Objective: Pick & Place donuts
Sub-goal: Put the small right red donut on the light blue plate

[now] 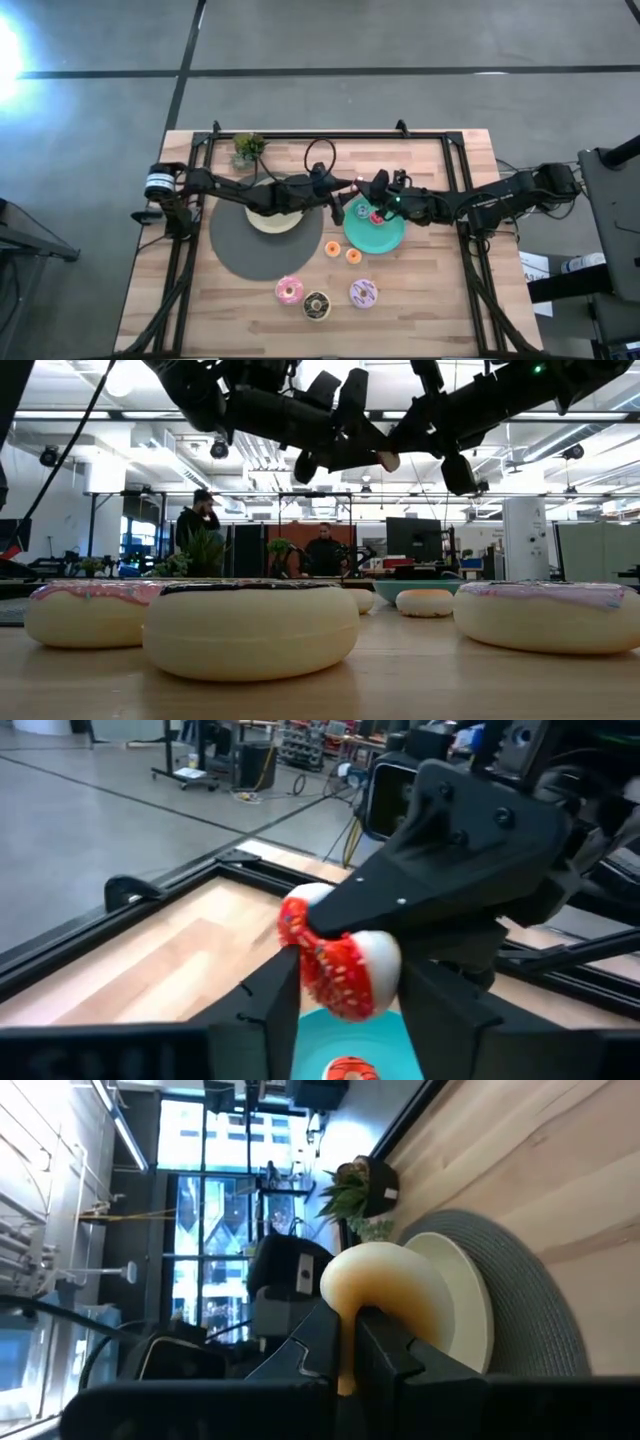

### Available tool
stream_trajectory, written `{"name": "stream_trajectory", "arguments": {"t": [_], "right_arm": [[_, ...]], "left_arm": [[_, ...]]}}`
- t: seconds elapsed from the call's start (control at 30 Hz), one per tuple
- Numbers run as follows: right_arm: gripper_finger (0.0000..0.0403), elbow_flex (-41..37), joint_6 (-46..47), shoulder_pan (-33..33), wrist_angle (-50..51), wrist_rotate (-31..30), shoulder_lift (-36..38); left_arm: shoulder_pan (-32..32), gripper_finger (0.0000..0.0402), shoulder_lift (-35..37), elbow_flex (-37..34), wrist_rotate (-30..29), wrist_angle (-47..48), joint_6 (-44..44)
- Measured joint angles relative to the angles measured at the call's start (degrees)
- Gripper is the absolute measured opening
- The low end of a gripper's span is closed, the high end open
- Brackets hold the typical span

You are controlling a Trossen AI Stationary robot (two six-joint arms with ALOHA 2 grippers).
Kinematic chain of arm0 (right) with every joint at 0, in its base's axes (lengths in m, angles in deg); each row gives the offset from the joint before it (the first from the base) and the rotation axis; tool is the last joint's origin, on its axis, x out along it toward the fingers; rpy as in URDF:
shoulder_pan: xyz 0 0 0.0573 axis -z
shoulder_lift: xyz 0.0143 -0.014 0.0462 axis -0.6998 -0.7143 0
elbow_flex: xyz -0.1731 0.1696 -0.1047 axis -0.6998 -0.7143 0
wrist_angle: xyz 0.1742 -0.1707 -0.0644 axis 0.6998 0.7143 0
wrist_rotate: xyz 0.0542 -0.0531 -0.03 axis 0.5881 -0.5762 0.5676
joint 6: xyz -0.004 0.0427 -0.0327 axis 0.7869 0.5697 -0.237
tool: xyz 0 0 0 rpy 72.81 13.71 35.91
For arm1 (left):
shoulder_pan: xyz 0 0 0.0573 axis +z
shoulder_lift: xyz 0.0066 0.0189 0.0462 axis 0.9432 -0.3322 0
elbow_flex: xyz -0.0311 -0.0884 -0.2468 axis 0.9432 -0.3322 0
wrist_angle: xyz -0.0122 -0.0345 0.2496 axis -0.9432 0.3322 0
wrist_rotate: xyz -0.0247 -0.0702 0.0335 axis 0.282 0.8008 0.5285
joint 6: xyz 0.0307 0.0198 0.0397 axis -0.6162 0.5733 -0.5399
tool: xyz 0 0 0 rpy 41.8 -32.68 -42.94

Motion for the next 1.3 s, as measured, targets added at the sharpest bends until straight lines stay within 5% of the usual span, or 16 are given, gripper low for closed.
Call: {"name": "stream_trajectory", "arguments": {"t": [0.27,0.4,0.77,1.03,1.3], "right_arm": [[0.0016,-0.1,-0.4,0.0,2.2,1.5,0.8],[0.0052,-0.1,-0.5,0.0,6.0,3.7,3.2],[0.0206,0.8,-9.8,-0.1,28.4,10.3,17.3],[0.0211,7.8,-10.7,-0.1,54.1,10.6,23.3],[0.0207,10.9,-12.6,0.0,58.2,8.7,25.0]], "left_arm": [[0.1,0.0038,-1.0,2.5,-0.1,6.0,-1.1],[0.3,0.0008,-1.0,2.4,0.2,6.2,-2.4],[0.1,0.0006,-1.1,2.3,-0.2,13.4,-6.5],[-3.7,0.0006,-5.9,2.2,1.7,18.7,-21.0],[-4.4,0.0006,-13.2,10.3,4.6,26.5,-29.7]]}}
